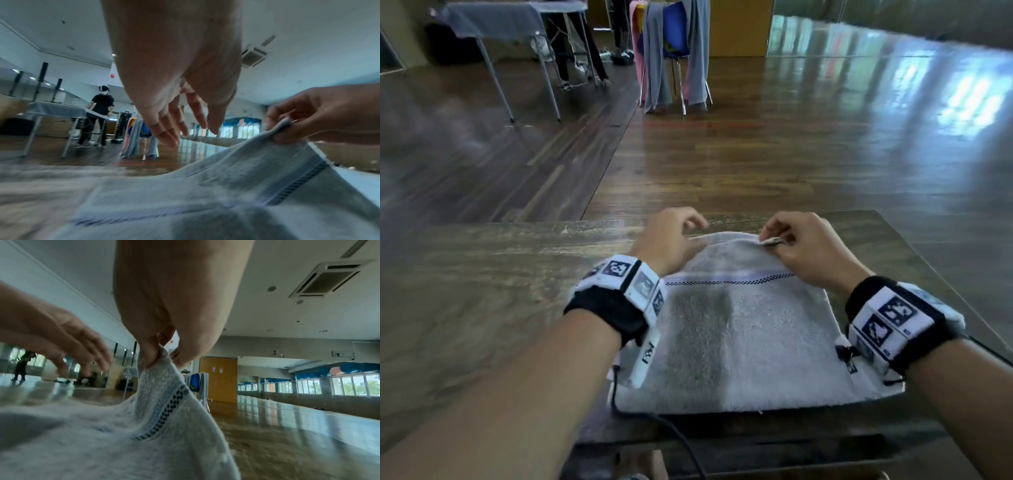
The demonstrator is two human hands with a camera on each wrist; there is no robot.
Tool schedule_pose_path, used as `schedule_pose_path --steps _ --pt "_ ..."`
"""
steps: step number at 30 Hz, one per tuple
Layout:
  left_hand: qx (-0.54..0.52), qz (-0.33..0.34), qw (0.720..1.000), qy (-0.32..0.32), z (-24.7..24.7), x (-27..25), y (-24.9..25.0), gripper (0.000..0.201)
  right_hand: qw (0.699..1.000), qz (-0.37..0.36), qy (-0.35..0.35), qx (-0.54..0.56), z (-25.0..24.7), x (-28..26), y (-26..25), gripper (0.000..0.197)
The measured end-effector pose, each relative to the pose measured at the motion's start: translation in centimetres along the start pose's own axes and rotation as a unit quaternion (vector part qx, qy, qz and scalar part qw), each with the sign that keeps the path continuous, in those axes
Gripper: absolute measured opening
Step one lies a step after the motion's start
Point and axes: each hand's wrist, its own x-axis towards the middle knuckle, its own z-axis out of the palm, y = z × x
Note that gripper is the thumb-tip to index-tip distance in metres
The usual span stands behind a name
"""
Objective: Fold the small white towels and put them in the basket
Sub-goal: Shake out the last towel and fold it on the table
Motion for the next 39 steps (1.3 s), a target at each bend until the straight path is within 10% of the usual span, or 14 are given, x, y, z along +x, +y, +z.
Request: schedule_pose_path --steps 4,19,25,39 --pt "-0.042 0.096 0.994 -0.034 0.7 -2.5 5.3 0.031 0.995 -0.006 0.061 0.085 0.0 -3.5 -2.7 0.008" --pt "-0.104 0.081 0.991 0.004 2.4 -3.3 8.1 0.014 0.974 0.083 0.074 0.200 -1.6 -7.1 -1.2 0.018" --pt "-0.098 0.087 0.981 -0.146 1.2 -2.5 8.3 0.022 0.960 0.106 0.028 0.257 -3.5 -5.8 -0.5 0.029" --pt "-0.126 0.106 0.986 -0.015 2.7 -1.4 8.1 0.020 0.959 0.068 0.131 0.241 -3.4 -5.0 -0.6 0.017"
